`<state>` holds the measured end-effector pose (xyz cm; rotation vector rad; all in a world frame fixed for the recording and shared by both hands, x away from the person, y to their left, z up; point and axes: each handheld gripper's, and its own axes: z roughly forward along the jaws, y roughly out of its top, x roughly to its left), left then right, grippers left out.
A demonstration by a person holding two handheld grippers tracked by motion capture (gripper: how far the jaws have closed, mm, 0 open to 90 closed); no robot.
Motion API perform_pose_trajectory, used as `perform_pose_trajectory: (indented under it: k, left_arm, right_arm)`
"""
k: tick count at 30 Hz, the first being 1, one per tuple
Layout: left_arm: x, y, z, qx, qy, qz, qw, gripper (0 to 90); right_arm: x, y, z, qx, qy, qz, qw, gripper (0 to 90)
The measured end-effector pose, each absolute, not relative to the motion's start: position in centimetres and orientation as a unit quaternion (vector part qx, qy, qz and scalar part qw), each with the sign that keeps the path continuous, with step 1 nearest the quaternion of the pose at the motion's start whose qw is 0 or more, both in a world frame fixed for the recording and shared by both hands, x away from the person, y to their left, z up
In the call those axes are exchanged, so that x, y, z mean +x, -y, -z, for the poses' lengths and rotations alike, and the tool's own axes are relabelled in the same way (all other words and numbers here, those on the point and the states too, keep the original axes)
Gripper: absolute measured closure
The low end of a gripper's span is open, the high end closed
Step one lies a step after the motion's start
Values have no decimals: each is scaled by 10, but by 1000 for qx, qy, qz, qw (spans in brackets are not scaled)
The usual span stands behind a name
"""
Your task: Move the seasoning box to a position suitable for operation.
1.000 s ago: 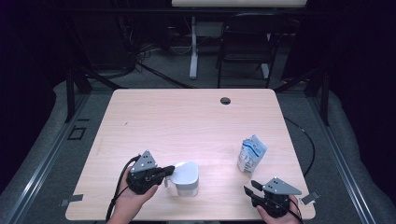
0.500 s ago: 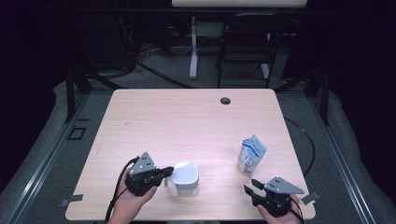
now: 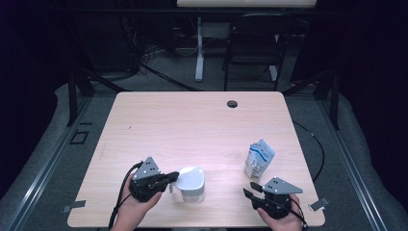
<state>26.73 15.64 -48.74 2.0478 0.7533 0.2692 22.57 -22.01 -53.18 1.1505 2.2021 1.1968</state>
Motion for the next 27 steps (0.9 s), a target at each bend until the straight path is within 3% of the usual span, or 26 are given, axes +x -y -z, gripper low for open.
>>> perform_pose_trajectory:
  k: [14,27]
  left_arm:
    - [267,-156,488,829,-305,-111,455,900]
    - [268,-157,488,826,-310,-104,460,900]
  right_arm:
    - [242,184,522,367,-798,-436,196,664]
    - [247,158,516,334,-808,-444,197,854]
